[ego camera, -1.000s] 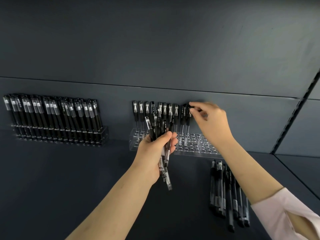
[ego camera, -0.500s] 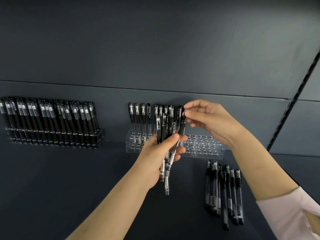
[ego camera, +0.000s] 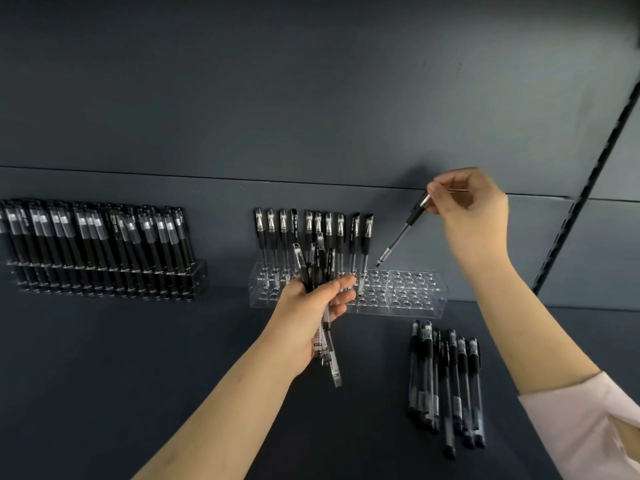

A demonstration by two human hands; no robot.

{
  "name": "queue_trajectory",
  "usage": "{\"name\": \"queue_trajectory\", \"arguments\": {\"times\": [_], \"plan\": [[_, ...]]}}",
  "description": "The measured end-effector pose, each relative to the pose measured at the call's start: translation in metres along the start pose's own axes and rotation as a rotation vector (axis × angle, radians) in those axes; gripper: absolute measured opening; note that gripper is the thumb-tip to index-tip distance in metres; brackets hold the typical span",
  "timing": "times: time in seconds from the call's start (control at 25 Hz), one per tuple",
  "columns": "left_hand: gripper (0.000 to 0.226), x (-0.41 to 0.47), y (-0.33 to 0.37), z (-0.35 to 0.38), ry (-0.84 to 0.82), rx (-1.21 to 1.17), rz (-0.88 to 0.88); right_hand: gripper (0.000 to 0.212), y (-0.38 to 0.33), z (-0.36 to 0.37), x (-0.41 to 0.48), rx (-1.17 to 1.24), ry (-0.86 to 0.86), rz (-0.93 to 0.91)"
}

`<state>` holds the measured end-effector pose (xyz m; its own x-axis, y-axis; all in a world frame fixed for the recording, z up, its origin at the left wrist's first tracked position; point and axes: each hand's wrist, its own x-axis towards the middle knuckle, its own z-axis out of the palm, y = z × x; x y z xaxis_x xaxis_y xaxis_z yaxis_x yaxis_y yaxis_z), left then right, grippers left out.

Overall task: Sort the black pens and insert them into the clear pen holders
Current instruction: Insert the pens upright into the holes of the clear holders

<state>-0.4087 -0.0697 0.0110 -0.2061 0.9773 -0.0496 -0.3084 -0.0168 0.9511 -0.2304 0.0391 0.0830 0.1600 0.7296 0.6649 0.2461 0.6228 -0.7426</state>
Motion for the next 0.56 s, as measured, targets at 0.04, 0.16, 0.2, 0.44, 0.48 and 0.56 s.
{"name": "queue_trajectory", "arguments": {"times": [0.04, 0.16, 0.2, 0.44, 0.48, 0.56], "plan": [[0.016, 0.001, 0.000, 0.000, 0.000, -0.006, 0.005, 0.004, 0.001, 0.002, -0.002, -0.028, -0.017, -0.011], [0.015, 0.002, 0.001, -0.001, 0.007, -0.069, 0.012, 0.005, 0.004, 0.009, -0.007, -0.077, -0.056, -0.030], [0.015, 0.001, 0.002, -0.001, 0.008, -0.091, 0.009, 0.005, 0.005, 0.010, -0.008, -0.095, -0.063, -0.045], [0.016, -0.002, 0.007, -0.003, 0.038, -0.040, -0.032, 0.001, 0.009, 0.017, -0.014, -0.197, -0.106, -0.252], [0.014, -0.001, 0.006, -0.002, 0.052, -0.044, -0.032, 0.001, 0.009, 0.019, -0.016, -0.211, -0.115, -0.277], [0.014, 0.001, 0.004, -0.002, 0.065, -0.035, -0.025, 0.002, 0.010, 0.021, -0.017, -0.228, -0.127, -0.308]]}}
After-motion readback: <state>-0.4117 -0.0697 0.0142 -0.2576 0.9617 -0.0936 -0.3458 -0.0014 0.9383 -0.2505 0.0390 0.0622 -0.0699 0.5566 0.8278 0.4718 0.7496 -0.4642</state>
